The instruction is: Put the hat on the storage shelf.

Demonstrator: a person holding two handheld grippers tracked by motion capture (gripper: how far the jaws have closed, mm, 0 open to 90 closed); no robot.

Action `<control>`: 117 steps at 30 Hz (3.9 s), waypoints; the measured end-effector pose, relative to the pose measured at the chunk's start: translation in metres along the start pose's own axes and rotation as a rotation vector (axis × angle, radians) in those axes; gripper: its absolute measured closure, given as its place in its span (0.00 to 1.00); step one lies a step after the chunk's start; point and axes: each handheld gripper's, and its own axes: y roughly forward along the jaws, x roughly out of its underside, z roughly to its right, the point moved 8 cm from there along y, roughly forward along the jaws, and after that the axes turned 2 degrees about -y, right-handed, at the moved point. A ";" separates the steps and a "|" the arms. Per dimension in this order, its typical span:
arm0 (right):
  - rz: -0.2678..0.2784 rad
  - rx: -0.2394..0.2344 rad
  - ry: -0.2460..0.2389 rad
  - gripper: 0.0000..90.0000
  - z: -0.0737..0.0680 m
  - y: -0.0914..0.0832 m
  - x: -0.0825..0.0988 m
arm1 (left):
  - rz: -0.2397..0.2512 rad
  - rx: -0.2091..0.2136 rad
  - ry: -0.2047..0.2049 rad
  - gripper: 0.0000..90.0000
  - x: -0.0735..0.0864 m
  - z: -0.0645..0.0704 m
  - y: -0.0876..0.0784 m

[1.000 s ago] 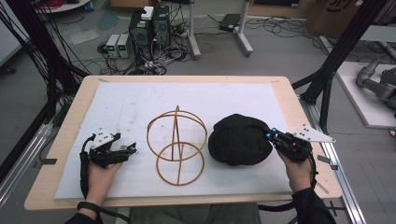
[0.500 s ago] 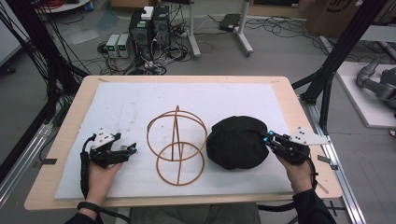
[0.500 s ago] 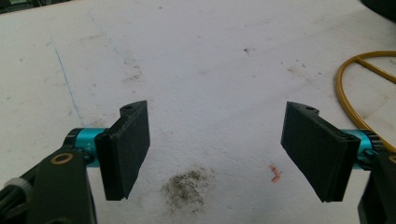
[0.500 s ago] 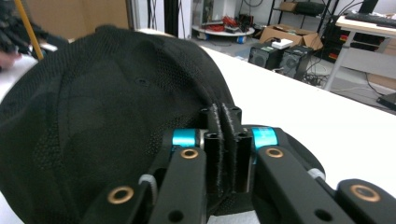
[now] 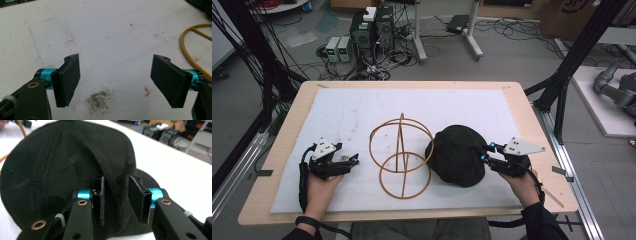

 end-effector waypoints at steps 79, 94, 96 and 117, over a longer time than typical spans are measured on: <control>0.469 -0.093 0.074 0.99 -0.071 -0.033 -0.224 | 0.000 -0.004 0.035 0.27 0.000 0.003 0.000; 0.428 -0.125 0.077 0.99 -0.085 -0.008 -0.211 | 0.000 -0.006 0.043 0.27 0.000 0.004 0.001; 0.419 -0.125 0.073 0.99 -0.086 -0.005 -0.208 | 0.000 -0.005 0.046 0.27 0.000 0.004 0.001; 0.346 0.028 0.214 0.45 -0.015 -0.014 -0.123 | -0.004 -0.002 0.049 0.27 0.001 0.004 0.000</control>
